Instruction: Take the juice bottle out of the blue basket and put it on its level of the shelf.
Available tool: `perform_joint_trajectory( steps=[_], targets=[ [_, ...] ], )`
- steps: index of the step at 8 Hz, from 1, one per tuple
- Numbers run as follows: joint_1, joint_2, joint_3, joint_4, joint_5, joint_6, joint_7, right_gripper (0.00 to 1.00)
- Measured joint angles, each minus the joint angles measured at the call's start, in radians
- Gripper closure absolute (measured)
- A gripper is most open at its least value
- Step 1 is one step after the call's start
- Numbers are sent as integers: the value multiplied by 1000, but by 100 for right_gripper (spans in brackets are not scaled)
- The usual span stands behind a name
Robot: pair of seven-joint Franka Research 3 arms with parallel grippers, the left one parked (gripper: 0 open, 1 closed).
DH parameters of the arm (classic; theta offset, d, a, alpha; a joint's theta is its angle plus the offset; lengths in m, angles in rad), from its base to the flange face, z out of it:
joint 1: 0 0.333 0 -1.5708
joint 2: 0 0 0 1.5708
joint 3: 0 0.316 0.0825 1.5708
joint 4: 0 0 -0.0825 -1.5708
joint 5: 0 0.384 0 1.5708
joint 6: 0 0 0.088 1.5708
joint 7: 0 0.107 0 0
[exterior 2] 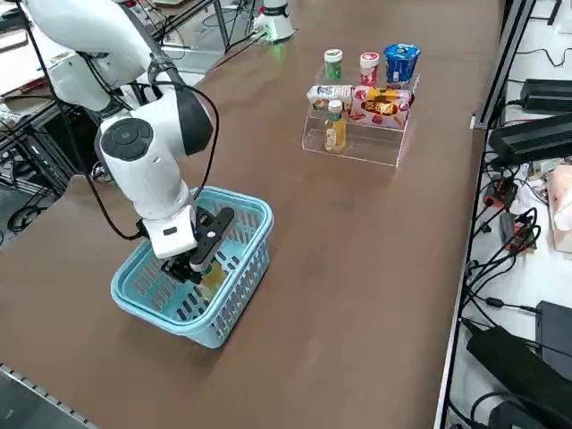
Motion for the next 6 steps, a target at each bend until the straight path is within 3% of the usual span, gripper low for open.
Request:
perform_joint_trajectory(
  steps=[1, 6],
  targets=[
    [0, -1, 1, 17, 0, -27, -3, 45],
    [3, -56, 16, 237, 1, -408, -15, 45]
  ],
)
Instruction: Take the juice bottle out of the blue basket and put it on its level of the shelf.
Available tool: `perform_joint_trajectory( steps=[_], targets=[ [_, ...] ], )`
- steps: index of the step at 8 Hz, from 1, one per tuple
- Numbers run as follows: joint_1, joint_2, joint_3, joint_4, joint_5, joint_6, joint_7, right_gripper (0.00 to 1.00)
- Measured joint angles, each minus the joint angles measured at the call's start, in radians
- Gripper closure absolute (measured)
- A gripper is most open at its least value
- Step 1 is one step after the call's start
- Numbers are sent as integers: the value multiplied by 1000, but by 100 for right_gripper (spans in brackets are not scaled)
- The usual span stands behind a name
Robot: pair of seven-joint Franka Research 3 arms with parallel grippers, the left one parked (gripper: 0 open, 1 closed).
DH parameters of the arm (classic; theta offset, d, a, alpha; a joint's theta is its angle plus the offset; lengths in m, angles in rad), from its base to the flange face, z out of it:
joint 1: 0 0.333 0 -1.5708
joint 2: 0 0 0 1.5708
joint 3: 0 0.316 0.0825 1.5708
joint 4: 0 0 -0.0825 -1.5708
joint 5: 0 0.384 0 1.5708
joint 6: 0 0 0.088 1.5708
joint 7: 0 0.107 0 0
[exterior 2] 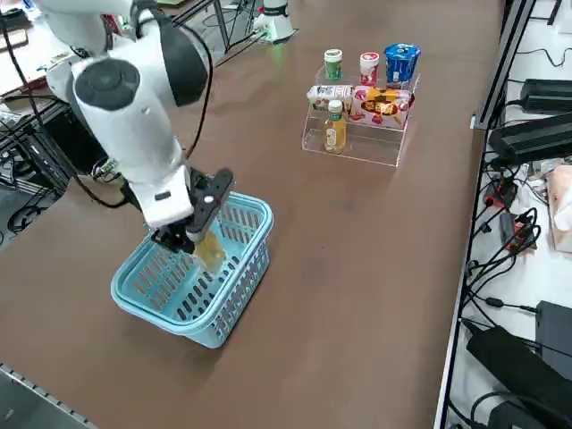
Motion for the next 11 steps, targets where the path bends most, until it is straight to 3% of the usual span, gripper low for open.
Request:
perform_joint_trajectory(
  steps=[4, 7, 11],
  targets=[
    [66, -43, 9, 144, -18, -170, 36, 45],
    [207, -61, 14, 278, -32, -294, 201, 45],
    [425, -34, 20, 332, -33, -298, 460, 45]
  ],
)
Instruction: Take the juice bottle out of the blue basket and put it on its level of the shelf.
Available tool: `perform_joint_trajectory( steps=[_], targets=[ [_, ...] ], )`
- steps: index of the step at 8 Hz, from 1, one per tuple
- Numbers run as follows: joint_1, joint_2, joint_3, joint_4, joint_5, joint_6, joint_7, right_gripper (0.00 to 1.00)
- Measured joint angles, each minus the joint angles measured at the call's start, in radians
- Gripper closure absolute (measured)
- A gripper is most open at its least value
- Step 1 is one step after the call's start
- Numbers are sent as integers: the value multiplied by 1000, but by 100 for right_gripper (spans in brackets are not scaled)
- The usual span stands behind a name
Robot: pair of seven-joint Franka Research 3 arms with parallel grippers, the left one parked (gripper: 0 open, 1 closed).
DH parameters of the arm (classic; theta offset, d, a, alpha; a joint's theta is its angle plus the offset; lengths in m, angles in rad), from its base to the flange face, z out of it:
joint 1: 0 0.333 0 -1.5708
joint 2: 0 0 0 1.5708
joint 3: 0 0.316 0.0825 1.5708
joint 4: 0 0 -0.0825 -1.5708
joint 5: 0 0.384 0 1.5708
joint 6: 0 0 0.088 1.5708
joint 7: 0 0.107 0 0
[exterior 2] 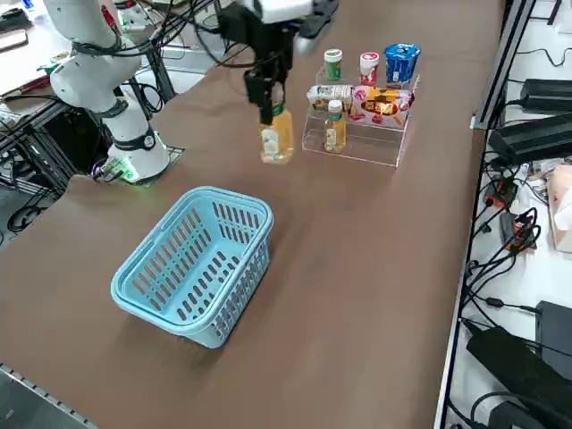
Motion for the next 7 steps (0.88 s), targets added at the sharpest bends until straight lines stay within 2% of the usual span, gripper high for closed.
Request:
perform_joint_trajectory(
  steps=[3, 7],
  targets=[
    [132, 67, 1, 74, 0, 12, 106, 45],
    [237, 120, 1, 89, -3, 40, 69, 45]
  ],
)
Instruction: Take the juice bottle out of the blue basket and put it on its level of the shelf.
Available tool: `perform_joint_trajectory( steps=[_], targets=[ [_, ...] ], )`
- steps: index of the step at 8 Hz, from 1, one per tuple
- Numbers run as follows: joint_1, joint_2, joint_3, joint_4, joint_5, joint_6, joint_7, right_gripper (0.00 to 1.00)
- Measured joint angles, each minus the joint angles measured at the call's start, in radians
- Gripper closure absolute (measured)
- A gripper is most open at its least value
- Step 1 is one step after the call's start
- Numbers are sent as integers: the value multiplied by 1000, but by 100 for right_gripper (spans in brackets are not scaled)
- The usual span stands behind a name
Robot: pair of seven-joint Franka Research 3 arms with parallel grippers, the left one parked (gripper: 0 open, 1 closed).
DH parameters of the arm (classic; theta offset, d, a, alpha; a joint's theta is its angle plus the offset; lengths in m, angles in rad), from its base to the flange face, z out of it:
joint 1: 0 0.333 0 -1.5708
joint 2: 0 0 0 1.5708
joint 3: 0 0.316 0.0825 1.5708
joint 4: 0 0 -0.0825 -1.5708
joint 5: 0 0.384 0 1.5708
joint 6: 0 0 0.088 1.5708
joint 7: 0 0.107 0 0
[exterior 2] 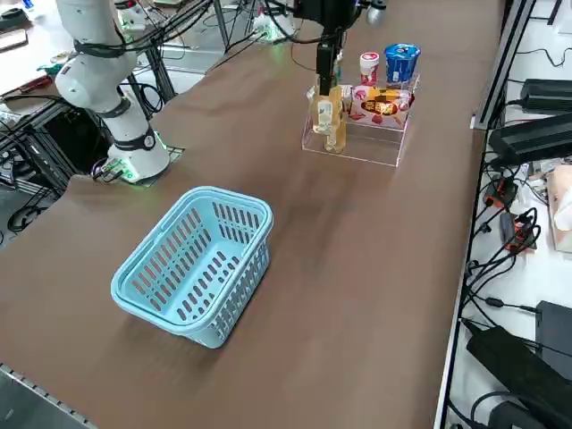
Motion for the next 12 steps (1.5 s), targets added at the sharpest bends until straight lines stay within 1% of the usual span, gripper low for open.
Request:
perform_joint_trajectory(
  steps=[2, 4, 6, 9, 11, 12],
  targets=[
    [46, 35, 0, 0, 0, 39, -126, 45],
    [61, 73, 0, 1, 0, 94, -275, 45],
    [80, 89, 0, 1, 0, 133, -436, 45],
    [136, 97, 0, 1, 0, 150, -676, 45],
    [153, 123, 0, 2, 0, 162, -851, 45],
    [156, 139, 0, 1, 0, 173, -911, 45]
  ],
)
